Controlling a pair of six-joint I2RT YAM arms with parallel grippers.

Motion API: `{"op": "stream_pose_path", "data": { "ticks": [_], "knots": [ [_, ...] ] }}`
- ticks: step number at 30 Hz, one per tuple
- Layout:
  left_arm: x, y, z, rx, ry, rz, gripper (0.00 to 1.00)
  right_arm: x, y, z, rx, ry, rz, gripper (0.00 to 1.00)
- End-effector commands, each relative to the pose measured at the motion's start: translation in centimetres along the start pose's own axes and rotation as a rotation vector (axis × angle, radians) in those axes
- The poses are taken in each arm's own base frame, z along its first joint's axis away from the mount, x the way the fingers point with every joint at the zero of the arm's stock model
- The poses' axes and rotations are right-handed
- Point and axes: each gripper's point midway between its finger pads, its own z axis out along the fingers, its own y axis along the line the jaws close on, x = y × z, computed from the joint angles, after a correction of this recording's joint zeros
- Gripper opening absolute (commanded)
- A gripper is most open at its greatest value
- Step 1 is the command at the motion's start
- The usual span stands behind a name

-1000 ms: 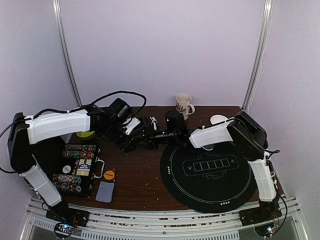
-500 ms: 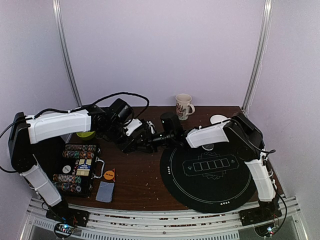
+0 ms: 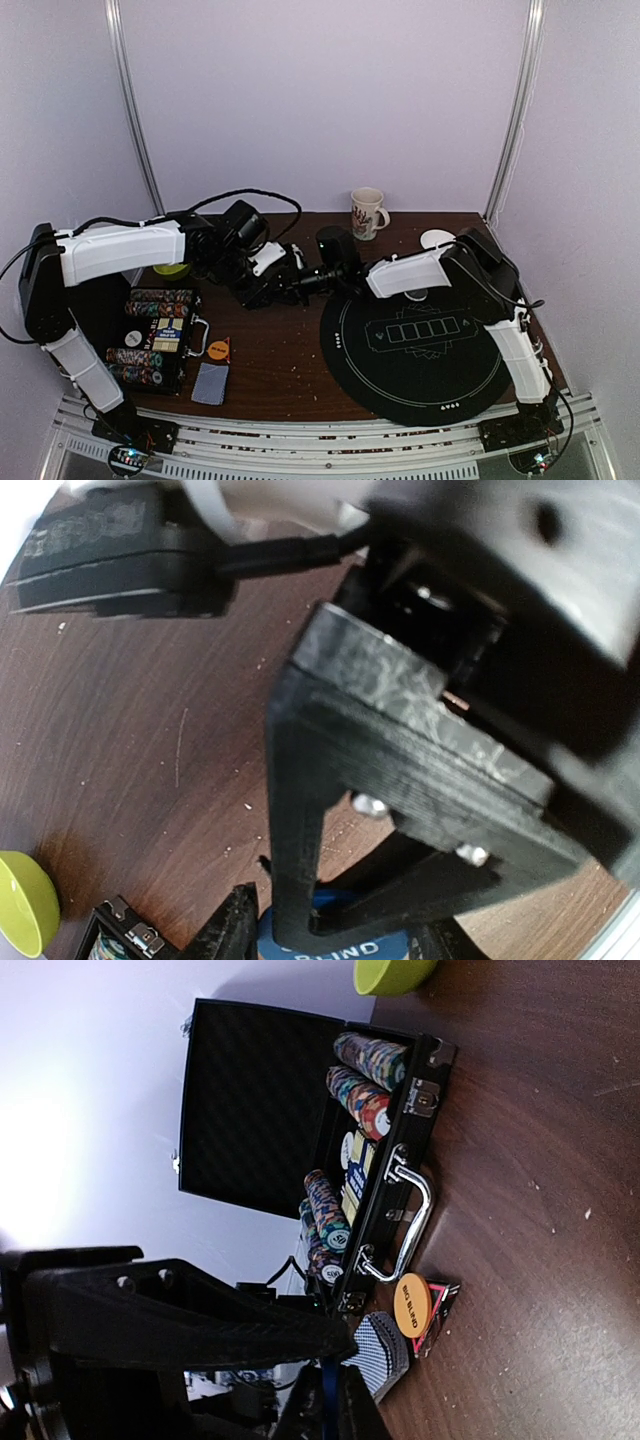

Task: Distribute texas hold em gaming equipment
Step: Pass from the left arm to the right, then place the small blind button on the poker table mat.

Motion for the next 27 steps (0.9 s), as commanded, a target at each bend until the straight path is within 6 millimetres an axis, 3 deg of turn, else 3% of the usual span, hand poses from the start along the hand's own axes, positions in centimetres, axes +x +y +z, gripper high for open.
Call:
{"op": "stream_pose_path", "data": {
  "ticks": [1,4,8,12,15,18,27],
  "knots": [
    [-0.8,-0.3,0.2,0.004,-0.031,0.013,0.40,0.5,0.9,0.6,-0.019,0.016,-0.020,0.00],
    [-0.7,-0.3,0.1,0.004,-0.032,0.005,0.44,0.3,0.7,0.0,0.015,0.003,-0.041,0.00],
    [-1.4,-0.7,-1.2,0.032,-0.077,-0.021,0.75,-0.5,-0.3,-2.4,0.134,-0.041,-0.100,0.00],
    [-3.0,-0.8,-3.4,0.046,-0.171,-0.058,0.97,-1.5,-1.3,-7.0,0.271,-0.101,-0.146,0.00],
    [-4.0,-0.3,-4.5,0.033,-0.223,-0.093,0.98,-2.0,-1.9,-11.6,0.343,-0.171,-0.148,0.00],
    [-4.1,0.7,-4.2,-0.003,-0.225,-0.147,0.98,-2.4,-3.0,-17.1,0.435,-0.255,-0.127,0.00],
    [-3.1,4.6,-1.4,-0.123,-0.188,-0.282,0.98,0.9,-5.5,-31.5,0.732,-0.428,-0.026,0.00]
  ]
}}
